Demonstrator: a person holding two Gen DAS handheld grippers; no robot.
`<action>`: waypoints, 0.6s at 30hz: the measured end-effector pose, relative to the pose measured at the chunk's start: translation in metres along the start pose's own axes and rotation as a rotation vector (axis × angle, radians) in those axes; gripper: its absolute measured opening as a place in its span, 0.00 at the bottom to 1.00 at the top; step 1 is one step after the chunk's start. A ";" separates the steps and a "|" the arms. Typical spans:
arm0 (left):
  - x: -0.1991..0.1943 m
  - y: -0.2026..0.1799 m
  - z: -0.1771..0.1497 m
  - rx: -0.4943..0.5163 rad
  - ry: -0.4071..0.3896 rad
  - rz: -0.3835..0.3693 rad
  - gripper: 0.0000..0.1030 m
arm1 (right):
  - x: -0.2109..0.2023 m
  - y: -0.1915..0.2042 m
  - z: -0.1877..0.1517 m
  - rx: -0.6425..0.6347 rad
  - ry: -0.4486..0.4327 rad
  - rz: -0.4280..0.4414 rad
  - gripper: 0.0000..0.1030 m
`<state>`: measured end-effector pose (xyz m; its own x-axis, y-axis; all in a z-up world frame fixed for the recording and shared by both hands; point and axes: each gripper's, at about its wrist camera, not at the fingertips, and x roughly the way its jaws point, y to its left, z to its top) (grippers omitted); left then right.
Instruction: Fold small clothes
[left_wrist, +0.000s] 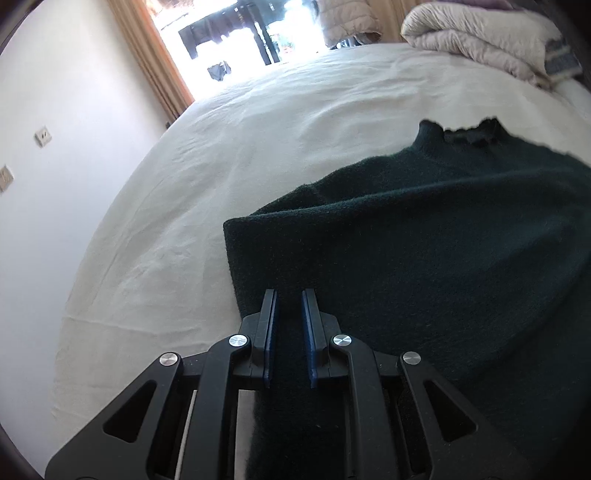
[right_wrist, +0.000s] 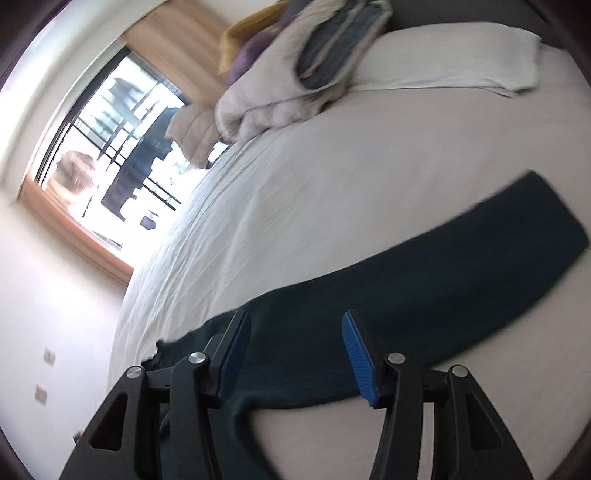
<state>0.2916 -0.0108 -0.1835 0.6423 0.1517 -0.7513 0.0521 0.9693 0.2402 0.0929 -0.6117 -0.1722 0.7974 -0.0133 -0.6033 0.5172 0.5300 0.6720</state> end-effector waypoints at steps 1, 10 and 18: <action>-0.005 0.001 0.001 -0.051 0.003 -0.063 0.13 | -0.011 -0.032 0.008 0.088 -0.009 -0.008 0.54; -0.015 -0.037 -0.009 -0.249 0.003 -0.471 0.15 | -0.024 -0.153 0.012 0.472 -0.066 0.072 0.54; 0.006 -0.008 -0.024 -0.436 -0.022 -0.678 0.15 | 0.016 -0.149 0.046 0.447 -0.113 0.103 0.35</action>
<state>0.2765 -0.0126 -0.2044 0.5934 -0.4960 -0.6340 0.1355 0.8379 -0.5287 0.0432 -0.7301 -0.2618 0.8677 -0.0853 -0.4897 0.4968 0.1169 0.8600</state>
